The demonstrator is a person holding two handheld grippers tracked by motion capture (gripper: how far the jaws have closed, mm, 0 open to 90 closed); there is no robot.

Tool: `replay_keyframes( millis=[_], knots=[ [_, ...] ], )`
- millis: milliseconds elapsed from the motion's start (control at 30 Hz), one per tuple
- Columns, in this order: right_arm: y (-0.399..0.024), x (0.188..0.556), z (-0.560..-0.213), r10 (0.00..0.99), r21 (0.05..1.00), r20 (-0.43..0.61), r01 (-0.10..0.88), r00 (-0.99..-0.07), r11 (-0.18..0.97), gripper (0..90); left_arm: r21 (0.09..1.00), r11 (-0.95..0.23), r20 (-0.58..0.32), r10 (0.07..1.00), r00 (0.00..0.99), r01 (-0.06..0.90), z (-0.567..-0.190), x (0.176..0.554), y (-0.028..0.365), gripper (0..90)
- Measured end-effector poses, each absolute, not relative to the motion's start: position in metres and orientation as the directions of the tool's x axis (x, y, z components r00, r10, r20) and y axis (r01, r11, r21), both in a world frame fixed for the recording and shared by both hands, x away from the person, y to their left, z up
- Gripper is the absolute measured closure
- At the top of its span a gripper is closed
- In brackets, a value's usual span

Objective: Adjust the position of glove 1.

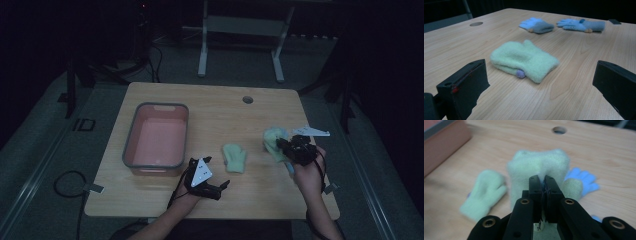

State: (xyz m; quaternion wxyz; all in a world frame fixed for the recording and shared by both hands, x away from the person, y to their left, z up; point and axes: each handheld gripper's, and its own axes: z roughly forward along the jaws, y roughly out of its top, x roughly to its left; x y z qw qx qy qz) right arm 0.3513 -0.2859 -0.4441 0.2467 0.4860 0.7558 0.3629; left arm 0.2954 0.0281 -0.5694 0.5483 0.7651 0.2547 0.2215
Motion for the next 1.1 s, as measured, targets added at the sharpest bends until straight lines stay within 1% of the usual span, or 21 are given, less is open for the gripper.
replay_keyframes(
  millis=[100,233,300,400,700,900,1000,1100],
  knots=[
    [-0.28,0.35,-0.446,0.938,0.795,-0.02,0.564,-0.347,0.225,86.0,0.952,-0.268,0.059,0.633,0.772,0.147,-0.569,0.295,0.028,0.1],
    [-0.271,0.35,-0.454,0.957,0.795,-0.002,0.58,-0.291,0.178,86.0,0.952,-0.269,0.06,0.632,0.772,0.146,-0.569,0.295,0.028,0.1],
    [-0.266,0.35,-0.461,0.966,0.795,-0.046,0.576,-0.256,0.191,86.0,0.953,-0.266,0.06,0.631,0.774,0.144,-0.569,0.295,0.028,0.1],
    [-0.259,0.352,-0.473,0.973,0.789,-0.051,0.589,-0.224,0.177,86.0,0.953,-0.268,0.061,0.63,0.774,0.143,-0.569,0.295,0.028,0.1],
    [-0.253,0.355,-0.507,0.987,0.761,-0.014,0.639,-0.162,0.115,85.9,0.954,-0.261,0.053,0.627,0.778,0.145,-0.569,0.295,0.029,0.1],
    [-0.252,0.358,-0.531,0.989,0.729,-0.015,0.676,-0.147,0.112,85.5,0.954,-0.262,0.052,0.625,0.779,0.146,-0.569,0.295,0.029,0.1],
    [-0.253,0.36,-0.543,0.99,0.71,-0.007,0.696,-0.143,0.106,83.8,0.954,-0.263,0.052,0.626,0.778,0.148,-0.569,0.295,0.029,0.1],
    [-0.254,0.36,-0.546,0.989,0.714,-0.004,0.693,-0.146,0.105,80.5,0.953,-0.262,0.051,0.626,0.778,0.149,-0.569,0.295,0.029,0.1]
  ],
)
